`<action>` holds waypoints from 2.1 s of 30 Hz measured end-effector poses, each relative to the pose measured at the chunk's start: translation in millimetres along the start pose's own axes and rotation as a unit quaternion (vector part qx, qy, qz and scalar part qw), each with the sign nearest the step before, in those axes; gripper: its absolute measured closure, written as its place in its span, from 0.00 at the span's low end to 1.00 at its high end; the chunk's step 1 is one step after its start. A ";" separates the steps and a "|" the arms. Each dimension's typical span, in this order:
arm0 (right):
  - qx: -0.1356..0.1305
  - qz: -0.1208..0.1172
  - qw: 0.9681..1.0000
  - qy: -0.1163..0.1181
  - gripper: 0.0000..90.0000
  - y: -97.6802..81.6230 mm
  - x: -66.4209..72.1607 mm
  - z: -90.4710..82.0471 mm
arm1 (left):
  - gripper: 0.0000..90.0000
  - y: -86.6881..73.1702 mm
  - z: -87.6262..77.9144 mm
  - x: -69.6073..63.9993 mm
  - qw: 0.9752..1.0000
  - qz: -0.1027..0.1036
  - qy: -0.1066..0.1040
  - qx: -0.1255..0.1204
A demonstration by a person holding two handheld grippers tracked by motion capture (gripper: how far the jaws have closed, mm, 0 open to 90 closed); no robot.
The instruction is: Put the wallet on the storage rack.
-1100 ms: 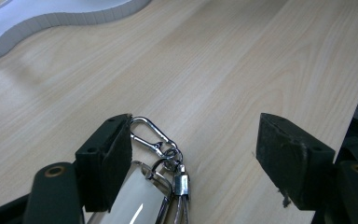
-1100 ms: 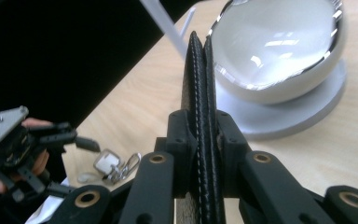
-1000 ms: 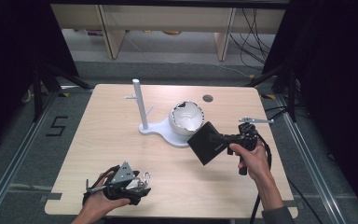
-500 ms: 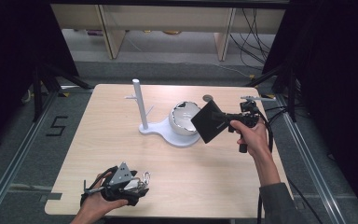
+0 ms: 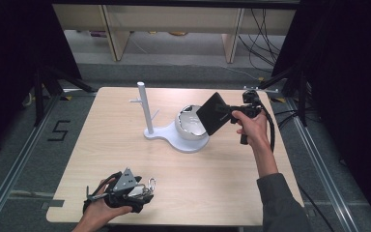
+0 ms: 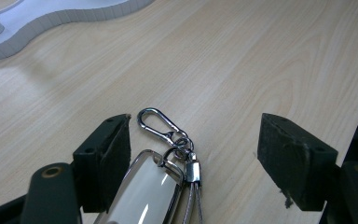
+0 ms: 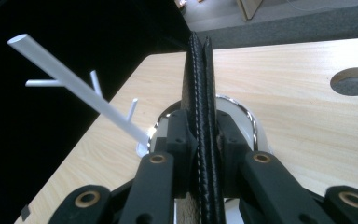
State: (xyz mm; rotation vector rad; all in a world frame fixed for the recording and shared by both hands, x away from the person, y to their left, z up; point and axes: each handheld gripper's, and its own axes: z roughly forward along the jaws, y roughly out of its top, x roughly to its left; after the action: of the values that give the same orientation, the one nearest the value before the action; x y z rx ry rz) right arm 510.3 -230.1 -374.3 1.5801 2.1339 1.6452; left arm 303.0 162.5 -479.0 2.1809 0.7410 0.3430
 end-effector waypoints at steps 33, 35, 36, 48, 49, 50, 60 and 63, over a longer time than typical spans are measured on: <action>0.054 0.029 0.998 -0.035 0.87 -13.4 -11.8 86.4 | 0.28 -2.1 -0.7 2.5 1.000 0.001 0.000 0.007; 0.051 0.028 0.998 -0.033 0.83 -15.2 -11.9 89.4 | 0.28 -2.6 -0.1 2.8 1.000 0.004 -0.001 0.008; 0.055 0.027 0.997 -0.039 0.79 -15.1 -11.3 89.0 | 0.28 -2.6 0.2 2.8 1.000 0.003 -0.001 0.007; 0.052 -0.015 0.993 -0.102 0.50 -7.7 -12.3 58.1 | 0.28 -2.7 -0.6 3.4 1.000 -0.001 0.004 0.006; 0.052 0.005 0.994 -0.099 0.49 -8.1 -9.3 53.9 | 0.28 -2.7 -0.7 3.7 1.000 0.000 0.005 0.007; 0.044 -0.012 0.994 -0.097 0.48 -8.2 -11.4 49.4 | 0.28 -2.7 -0.8 3.9 1.000 -0.001 0.005 0.007; 0.040 -0.066 0.994 -0.073 0.45 -42.1 7.7 -8.8 | 0.28 -2.7 -1.8 5.8 1.000 0.000 0.007 0.007; 0.037 -0.089 0.993 -0.066 0.44 -52.7 9.7 -18.9 | 0.28 -2.5 -1.7 6.5 1.000 0.003 0.010 0.009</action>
State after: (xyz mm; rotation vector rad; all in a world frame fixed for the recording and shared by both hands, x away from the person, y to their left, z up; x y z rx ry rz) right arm 459.4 -233.2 -399.3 1.4244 2.2183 1.3847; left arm 306.4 168.8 -479.8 2.1993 0.7520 0.3630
